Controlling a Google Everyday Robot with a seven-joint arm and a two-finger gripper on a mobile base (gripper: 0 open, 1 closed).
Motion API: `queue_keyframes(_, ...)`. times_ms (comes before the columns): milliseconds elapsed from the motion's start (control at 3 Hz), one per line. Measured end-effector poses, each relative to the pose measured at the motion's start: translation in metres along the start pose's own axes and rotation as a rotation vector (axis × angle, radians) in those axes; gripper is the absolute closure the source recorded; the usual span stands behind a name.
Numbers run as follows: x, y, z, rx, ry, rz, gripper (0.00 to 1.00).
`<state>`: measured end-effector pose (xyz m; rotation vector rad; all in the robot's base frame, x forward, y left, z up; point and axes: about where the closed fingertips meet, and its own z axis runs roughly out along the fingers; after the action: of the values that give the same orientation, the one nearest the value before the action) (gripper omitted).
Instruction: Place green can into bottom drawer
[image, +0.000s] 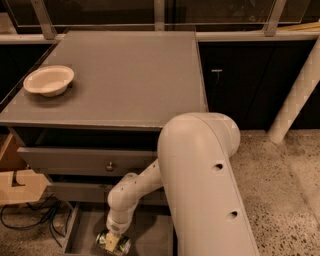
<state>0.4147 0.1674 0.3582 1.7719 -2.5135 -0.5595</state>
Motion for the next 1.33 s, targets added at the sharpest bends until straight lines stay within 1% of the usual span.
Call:
queue_keyframes(333,0.0,0.0,0.0,0.0,0.0,-0.001,1.0)
queue_keyframes(667,-0.003,-0.007,-0.003,0.001,-0.101,0.002,1.0)
queue_keyframes(1000,-0.016,-0.01,-0.008,0.019,-0.2,-0.019,1.0)
queue_keyframes(1333,-0.013,-0.011,-0.002,0.012,-0.199,-0.009,1.0)
